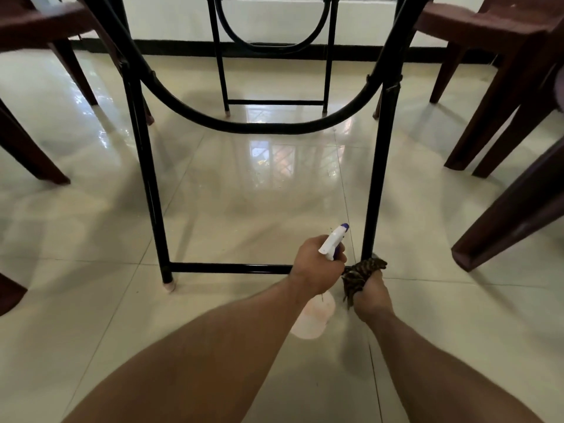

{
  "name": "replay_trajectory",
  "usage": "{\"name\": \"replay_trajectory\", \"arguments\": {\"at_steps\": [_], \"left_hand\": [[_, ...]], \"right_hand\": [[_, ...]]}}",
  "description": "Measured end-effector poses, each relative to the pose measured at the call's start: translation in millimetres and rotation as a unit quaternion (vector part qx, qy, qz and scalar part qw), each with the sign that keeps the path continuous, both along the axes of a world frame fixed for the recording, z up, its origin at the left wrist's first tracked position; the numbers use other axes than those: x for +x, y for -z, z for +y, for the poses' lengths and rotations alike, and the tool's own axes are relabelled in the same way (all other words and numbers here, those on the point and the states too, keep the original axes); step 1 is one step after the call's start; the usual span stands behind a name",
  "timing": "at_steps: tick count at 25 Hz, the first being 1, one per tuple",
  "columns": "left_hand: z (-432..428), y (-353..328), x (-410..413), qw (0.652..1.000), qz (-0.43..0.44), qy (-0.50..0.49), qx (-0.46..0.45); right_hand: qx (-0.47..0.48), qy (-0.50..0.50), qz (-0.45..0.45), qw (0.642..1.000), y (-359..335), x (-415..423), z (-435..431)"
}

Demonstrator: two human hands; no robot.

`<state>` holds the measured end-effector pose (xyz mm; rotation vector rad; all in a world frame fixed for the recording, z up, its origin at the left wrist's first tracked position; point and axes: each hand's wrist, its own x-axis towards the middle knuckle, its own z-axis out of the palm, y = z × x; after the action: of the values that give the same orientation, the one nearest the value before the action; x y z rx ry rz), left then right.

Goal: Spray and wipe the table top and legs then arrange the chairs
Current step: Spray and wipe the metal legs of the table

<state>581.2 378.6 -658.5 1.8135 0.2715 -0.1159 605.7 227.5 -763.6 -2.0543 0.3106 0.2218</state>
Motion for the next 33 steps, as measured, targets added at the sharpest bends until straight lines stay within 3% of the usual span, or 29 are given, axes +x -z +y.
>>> {"name": "replay_trajectory", "arguments": {"at_steps": [3, 8, 11, 13, 15, 19, 23, 26, 30, 33], "left_hand": [[3, 10, 3, 1.000, 0.008, -0.003, 0.001], [12, 12, 9, 1.000, 0.022, -0.020, 0.007], [13, 15, 11, 0.999, 0.023, -0.027, 0.000], [11, 14, 9, 0.999, 0.026, -0.017, -0.007], [10, 13, 10, 1.000, 0.027, -0.008, -0.004], [7, 9, 11, 1.000, 0.025, 0.000, -0.014], [10, 11, 11, 1.000, 0.017, 0.000, -0.009], [12, 16, 14, 1.000, 0.030, 0.007, 0.002], [6, 19, 15, 0.999, 0.026, 0.036, 0.019], [2, 15, 15, 0.999, 0.016, 0.038, 0.022]], "right_hand": [[-0.146, -0.013, 0.018, 0.989, 8, -10, 9], [-0.292, -0.080, 0.201, 0.932, 12, 41, -5], [-0.328, -0.087, 0.129, 0.932, 1, 31, -7], [-0.298, -0.009, 0.045, 0.953, 0, 3, -11], [-0.237, 0.047, 0.020, 0.970, 6, -15, -9], [-0.093, -0.004, 0.006, 0.996, -7, 10, 4], [-0.189, -0.061, 0.023, 0.980, -18, 23, -13], [-0.305, -0.139, 0.024, 0.942, -22, 27, -28], [-0.326, -0.131, 0.034, 0.936, -35, 16, -30], [-0.309, -0.136, 0.090, 0.937, -42, 14, -23]]}}
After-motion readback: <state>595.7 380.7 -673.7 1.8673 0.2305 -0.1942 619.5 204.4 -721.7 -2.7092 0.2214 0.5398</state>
